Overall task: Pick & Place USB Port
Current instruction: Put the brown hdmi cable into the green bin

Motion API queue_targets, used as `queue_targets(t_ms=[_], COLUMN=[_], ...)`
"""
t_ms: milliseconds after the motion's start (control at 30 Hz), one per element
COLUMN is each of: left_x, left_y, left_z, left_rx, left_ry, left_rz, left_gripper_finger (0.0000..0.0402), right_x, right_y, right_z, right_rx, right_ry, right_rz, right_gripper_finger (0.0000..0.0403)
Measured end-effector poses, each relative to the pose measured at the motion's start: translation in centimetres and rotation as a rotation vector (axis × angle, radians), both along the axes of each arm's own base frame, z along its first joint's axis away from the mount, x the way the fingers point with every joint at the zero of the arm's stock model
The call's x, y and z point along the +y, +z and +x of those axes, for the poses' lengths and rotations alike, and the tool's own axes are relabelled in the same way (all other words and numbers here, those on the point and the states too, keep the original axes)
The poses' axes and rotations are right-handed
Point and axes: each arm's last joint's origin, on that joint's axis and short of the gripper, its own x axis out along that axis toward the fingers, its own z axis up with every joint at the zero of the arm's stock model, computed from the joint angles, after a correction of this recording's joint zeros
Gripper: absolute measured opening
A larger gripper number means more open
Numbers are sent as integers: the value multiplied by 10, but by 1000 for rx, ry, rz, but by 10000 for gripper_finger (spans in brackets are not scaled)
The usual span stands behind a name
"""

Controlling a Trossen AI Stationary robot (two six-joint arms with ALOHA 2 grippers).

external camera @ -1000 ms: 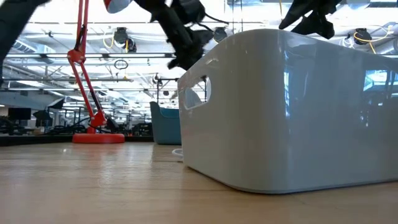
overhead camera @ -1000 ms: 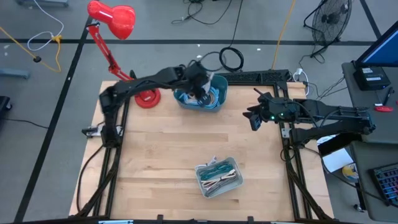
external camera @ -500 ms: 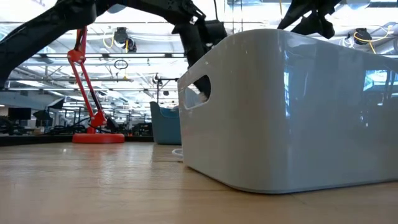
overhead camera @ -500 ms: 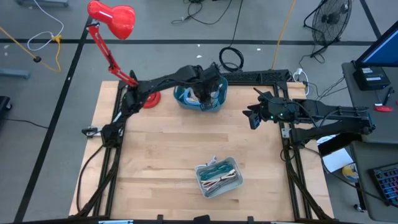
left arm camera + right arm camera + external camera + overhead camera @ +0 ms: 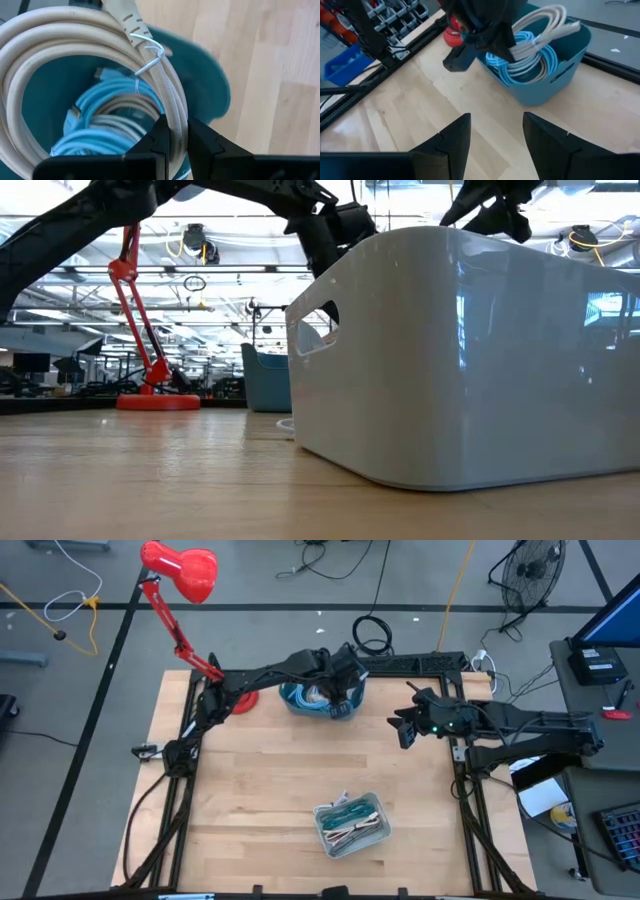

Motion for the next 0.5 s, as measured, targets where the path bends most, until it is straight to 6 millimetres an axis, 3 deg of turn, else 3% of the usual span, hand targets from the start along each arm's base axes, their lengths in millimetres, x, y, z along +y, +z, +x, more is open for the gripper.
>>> queue_targets(t_ms=[267,500], left_x=[1,2], left_y=[-6,-33], left_z=[3,11], left_rx=[-3,47], left_ry=[5,-3], left_rz=[-28,-69], left_gripper_finger=[38,38], right_x=[1,3], right_y=[-18,-18], right_z=[9,9], right_rx=[-60,-70], right_ry=[21,39], right_rz=[65,62], right_gripper_finger=[171,171])
